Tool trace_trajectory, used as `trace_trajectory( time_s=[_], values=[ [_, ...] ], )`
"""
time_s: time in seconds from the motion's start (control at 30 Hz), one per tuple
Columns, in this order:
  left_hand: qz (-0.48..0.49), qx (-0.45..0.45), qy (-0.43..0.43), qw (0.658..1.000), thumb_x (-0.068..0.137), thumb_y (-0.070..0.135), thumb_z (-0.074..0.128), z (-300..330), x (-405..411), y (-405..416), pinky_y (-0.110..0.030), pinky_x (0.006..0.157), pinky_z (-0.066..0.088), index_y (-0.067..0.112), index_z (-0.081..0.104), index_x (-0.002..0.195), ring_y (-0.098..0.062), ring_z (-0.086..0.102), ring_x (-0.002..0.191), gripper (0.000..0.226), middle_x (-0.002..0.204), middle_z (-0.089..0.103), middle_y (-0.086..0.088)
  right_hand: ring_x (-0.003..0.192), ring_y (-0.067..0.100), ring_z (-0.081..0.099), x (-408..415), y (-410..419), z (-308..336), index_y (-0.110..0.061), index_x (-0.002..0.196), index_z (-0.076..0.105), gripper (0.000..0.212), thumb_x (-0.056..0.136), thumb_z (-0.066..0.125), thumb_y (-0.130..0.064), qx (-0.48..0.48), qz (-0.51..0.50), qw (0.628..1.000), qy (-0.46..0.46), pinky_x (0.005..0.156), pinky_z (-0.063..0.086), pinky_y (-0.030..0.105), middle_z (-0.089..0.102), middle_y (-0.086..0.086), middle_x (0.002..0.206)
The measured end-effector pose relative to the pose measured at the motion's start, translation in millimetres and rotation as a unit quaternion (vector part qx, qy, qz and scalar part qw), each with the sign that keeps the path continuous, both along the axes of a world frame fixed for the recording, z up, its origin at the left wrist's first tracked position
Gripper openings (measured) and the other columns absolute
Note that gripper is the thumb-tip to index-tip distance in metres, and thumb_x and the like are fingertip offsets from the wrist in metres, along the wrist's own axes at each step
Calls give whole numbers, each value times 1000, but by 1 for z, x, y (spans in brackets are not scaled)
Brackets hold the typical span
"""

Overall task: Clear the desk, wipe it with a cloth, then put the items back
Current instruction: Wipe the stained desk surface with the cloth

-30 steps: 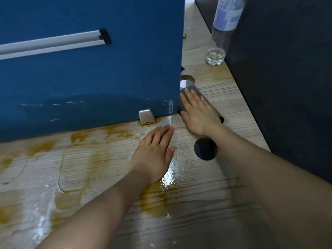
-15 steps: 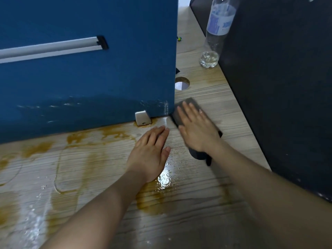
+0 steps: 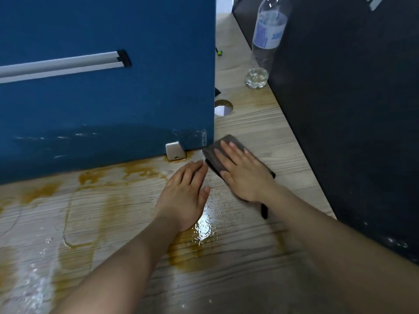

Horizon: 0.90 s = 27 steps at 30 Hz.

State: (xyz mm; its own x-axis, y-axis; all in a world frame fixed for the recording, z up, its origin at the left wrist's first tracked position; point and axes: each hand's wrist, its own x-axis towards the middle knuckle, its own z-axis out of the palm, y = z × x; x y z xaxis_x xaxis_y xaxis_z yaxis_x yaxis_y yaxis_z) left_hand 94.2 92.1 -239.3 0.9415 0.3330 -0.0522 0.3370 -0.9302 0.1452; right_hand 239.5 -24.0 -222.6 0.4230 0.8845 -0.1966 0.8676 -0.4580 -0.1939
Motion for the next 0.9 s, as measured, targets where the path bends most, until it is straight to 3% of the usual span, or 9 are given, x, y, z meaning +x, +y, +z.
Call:
trace_trajectory(
  time_s=[0.07, 0.17, 0.23, 0.43, 0.63, 0.9],
  values=[
    [2, -1, 0, 1000, 93, 50, 2, 0, 1, 0, -25, 114, -1, 22, 12, 151, -12, 9, 141, 64, 155, 16, 6, 144, 12, -16, 27, -7, 1, -25, 150, -7, 56, 102, 19, -38, -11, -17, 1000, 12, 115, -9, 34, -19, -4, 156],
    [3, -5, -3, 1000, 93, 49, 3, 0, 1, 1, -27, 116, 3, 23, 13, 150, -12, 10, 142, 64, 155, 16, 7, 144, 15, -18, 74, -14, 0, -23, 150, -10, 57, 102, 16, -39, -48, -181, 982, 16, 115, -9, 35, -20, 0, 157],
    [4, -5, -5, 1000, 94, 49, 4, -1, 0, 1, -27, 115, 3, 23, 14, 150, -13, 11, 141, 63, 155, 18, 6, 144, 17, -18, 75, -14, -1, -21, 150, -11, 57, 102, 16, -38, -53, -230, 972, 10, 115, -9, 36, -21, 2, 156],
    [4, 0, -1, 1000, 96, 48, 8, -2, -1, 1, -25, 114, 0, 23, 14, 150, -13, 11, 141, 60, 154, 18, 5, 142, 10, -21, -1, -57, 1, -26, 147, -18, 57, 102, 14, -39, -2, -97, 995, 1, 110, -15, 28, -30, -8, 149],
    [7, 1, -11, 1000, 97, 47, 11, -3, 0, 1, -26, 114, 3, 22, 15, 150, -14, 13, 141, 59, 154, 19, 5, 144, 15, -16, 71, -47, -5, -19, 151, -8, 57, 102, 14, -39, -23, -258, 966, 0, 116, -8, 34, -17, 3, 157],
    [6, -4, -4, 1000, 98, 46, 10, -3, -1, 0, -27, 115, 3, 21, 14, 150, -14, 10, 142, 58, 155, 17, 4, 144, 14, -17, -5, -92, -3, -21, 149, -13, 57, 102, 14, -38, -13, -231, 973, -11, 116, -8, 30, -20, 1, 156]
  ],
)
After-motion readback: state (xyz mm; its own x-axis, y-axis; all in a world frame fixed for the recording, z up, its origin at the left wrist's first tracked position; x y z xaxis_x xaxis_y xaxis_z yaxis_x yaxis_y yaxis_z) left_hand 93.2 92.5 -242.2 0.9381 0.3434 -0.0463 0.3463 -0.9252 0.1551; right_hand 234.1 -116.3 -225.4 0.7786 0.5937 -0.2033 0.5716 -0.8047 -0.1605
